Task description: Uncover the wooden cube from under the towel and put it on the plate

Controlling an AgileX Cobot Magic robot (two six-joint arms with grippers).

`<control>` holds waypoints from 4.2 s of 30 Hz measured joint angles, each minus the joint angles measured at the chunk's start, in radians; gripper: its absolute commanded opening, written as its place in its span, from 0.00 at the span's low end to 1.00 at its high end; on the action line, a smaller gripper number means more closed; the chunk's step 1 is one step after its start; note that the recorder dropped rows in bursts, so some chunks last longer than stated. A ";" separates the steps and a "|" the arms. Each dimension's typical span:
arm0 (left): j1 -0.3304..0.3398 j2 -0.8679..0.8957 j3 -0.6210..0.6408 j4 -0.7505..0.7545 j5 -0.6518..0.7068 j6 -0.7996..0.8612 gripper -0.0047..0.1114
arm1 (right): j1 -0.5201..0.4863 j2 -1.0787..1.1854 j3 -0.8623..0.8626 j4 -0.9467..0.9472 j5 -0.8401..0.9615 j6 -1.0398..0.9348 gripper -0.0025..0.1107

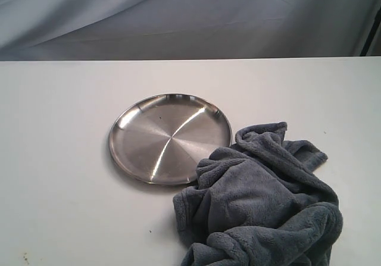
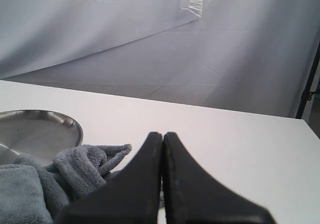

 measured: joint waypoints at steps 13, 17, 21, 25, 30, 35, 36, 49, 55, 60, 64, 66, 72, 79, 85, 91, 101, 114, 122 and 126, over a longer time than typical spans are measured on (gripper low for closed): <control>0.000 0.000 0.000 -0.020 -0.409 -0.031 0.04 | 0.000 0.000 0.000 0.000 0.000 0.000 0.02; 0.000 0.000 -0.053 -0.052 -0.292 -0.078 0.04 | 0.000 0.000 0.000 0.000 0.000 0.000 0.02; 0.000 0.036 -0.196 -0.043 -0.096 -0.078 0.04 | 0.000 0.000 0.000 0.000 0.000 0.000 0.02; 0.000 0.129 -0.326 0.001 0.029 -0.058 0.04 | 0.000 0.000 0.000 0.000 0.000 0.000 0.02; 0.000 0.283 -0.486 0.010 0.154 0.116 0.04 | 0.000 0.000 0.000 0.000 0.000 0.000 0.02; -0.004 0.408 -0.628 0.010 0.261 0.205 0.04 | 0.000 0.000 0.000 0.000 0.000 0.000 0.02; -0.011 0.432 -0.653 0.005 0.281 0.225 0.04 | 0.000 0.000 0.000 0.000 0.000 0.000 0.02; -0.223 0.755 -0.844 -0.182 0.462 0.530 0.04 | 0.000 0.000 0.000 0.000 0.000 0.000 0.02; -0.332 0.921 -0.870 -0.188 0.572 0.478 0.04 | 0.000 0.000 0.000 0.000 0.000 0.000 0.02; -0.429 1.039 -0.870 -0.188 0.696 0.357 0.04 | 0.000 0.000 0.000 0.000 0.000 0.000 0.02; -0.492 1.105 -0.870 -0.192 0.801 0.318 0.04 | 0.000 0.000 0.000 0.000 0.000 0.000 0.02; -0.531 1.132 -0.870 -0.168 0.865 0.305 0.04 | 0.000 0.000 0.000 0.000 0.000 0.000 0.02; -0.630 1.213 -0.870 -0.082 0.962 0.201 0.04 | 0.000 0.000 0.000 0.000 0.000 0.000 0.02; -0.671 1.306 -0.870 -0.331 0.893 0.359 0.04 | 0.000 0.000 0.000 0.000 0.000 0.000 0.02; -0.671 1.375 -0.870 -0.357 0.879 0.390 0.04 | 0.000 0.000 0.000 0.000 0.000 0.000 0.02; -0.671 1.411 -0.870 -0.251 0.904 0.333 0.04 | 0.000 0.000 0.000 0.000 0.000 0.000 0.02; -0.794 1.463 -1.167 0.097 0.980 0.085 0.04 | 0.000 0.000 0.000 0.000 0.000 0.000 0.02; -0.957 1.923 -1.738 0.009 0.984 -0.001 0.04 | 0.000 0.000 0.000 0.000 0.000 0.000 0.02; -0.914 2.045 -1.918 -0.016 0.984 -0.043 0.04 | 0.000 0.000 0.000 0.000 0.000 0.000 0.02; -0.820 2.067 -1.927 -0.047 0.984 -0.053 0.04 | 0.000 0.000 0.000 0.000 0.000 0.000 0.02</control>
